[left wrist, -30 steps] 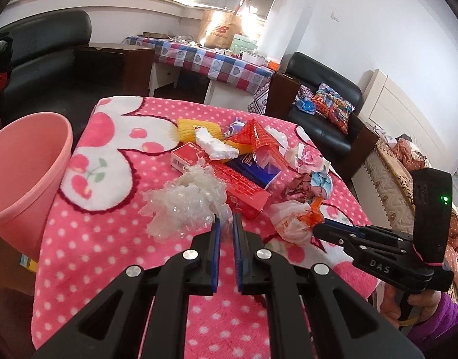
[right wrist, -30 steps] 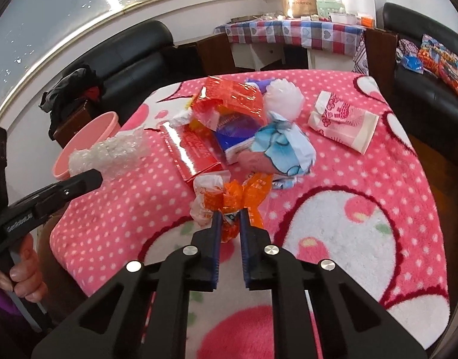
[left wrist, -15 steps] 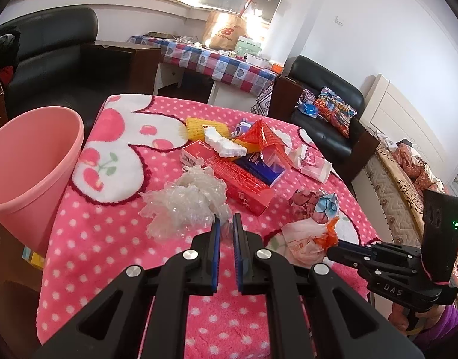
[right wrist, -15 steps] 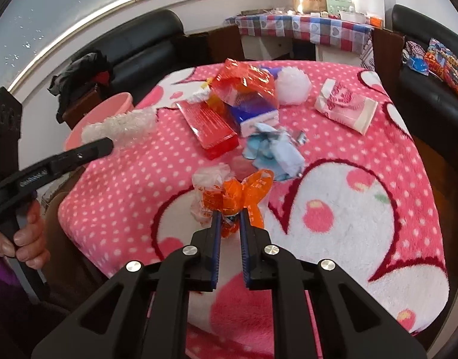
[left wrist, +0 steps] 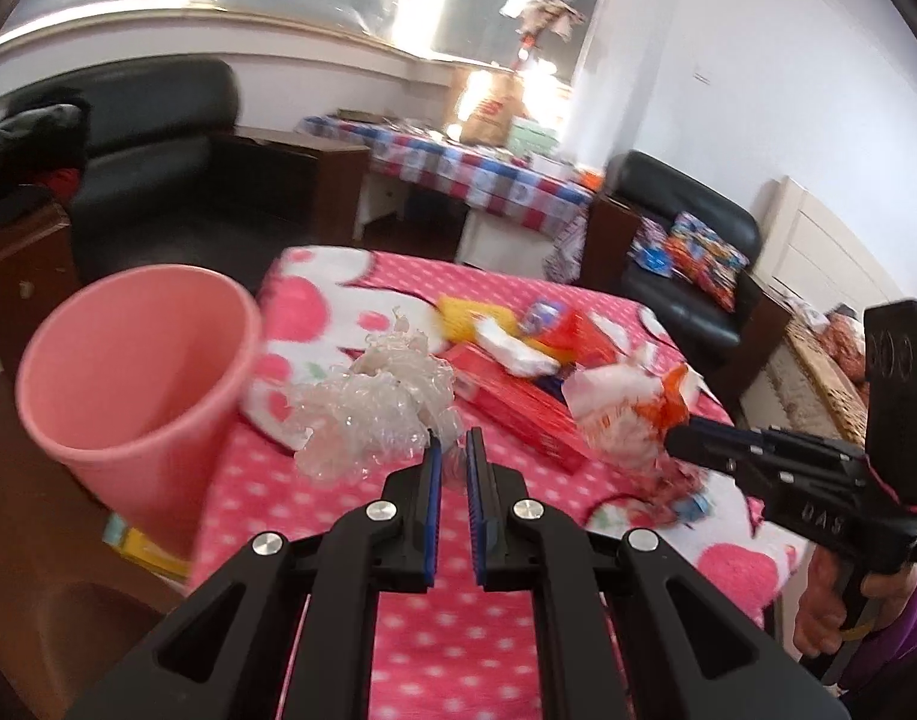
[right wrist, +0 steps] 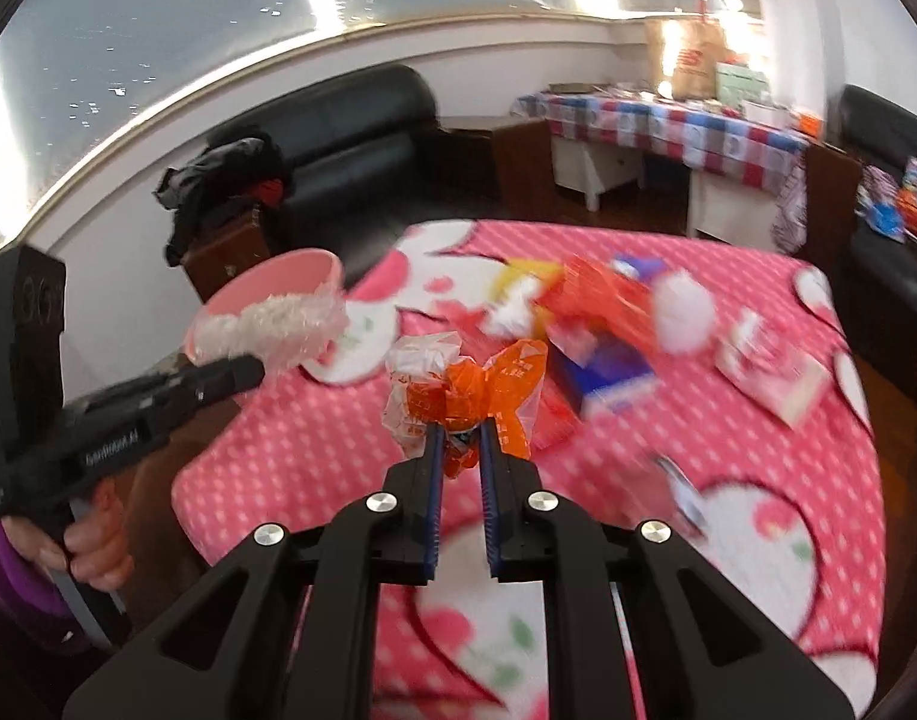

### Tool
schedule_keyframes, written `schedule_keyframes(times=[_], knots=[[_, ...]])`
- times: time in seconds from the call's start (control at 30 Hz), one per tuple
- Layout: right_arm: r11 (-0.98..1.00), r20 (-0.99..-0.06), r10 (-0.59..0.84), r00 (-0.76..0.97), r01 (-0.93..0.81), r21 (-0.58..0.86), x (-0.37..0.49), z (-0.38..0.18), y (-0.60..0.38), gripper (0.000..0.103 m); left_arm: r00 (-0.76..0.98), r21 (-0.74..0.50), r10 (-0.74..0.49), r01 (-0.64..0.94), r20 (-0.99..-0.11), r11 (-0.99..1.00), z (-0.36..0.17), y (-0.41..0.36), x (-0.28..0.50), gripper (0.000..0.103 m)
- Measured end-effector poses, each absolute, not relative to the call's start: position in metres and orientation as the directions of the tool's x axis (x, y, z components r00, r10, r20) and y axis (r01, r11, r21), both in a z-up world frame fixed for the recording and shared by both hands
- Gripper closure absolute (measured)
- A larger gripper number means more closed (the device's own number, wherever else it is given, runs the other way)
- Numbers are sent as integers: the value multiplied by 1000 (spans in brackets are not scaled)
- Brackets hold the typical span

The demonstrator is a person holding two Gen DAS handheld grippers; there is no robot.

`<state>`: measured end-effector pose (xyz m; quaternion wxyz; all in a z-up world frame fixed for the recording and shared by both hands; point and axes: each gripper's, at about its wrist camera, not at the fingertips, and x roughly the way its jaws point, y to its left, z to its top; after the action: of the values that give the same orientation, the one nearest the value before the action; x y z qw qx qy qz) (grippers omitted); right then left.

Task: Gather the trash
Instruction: 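Carry both held pieces over the pink bucket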

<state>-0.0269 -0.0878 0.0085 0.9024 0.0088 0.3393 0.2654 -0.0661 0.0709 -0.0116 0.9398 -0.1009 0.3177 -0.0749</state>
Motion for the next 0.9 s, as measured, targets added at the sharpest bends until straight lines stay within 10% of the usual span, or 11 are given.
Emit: schedule_keyframes(times=[0.9], knots=[[684,-715,560,418,-720,115,67,-2,156,91,705,-175,67,-265,-706,948,-33,225,-17,96]])
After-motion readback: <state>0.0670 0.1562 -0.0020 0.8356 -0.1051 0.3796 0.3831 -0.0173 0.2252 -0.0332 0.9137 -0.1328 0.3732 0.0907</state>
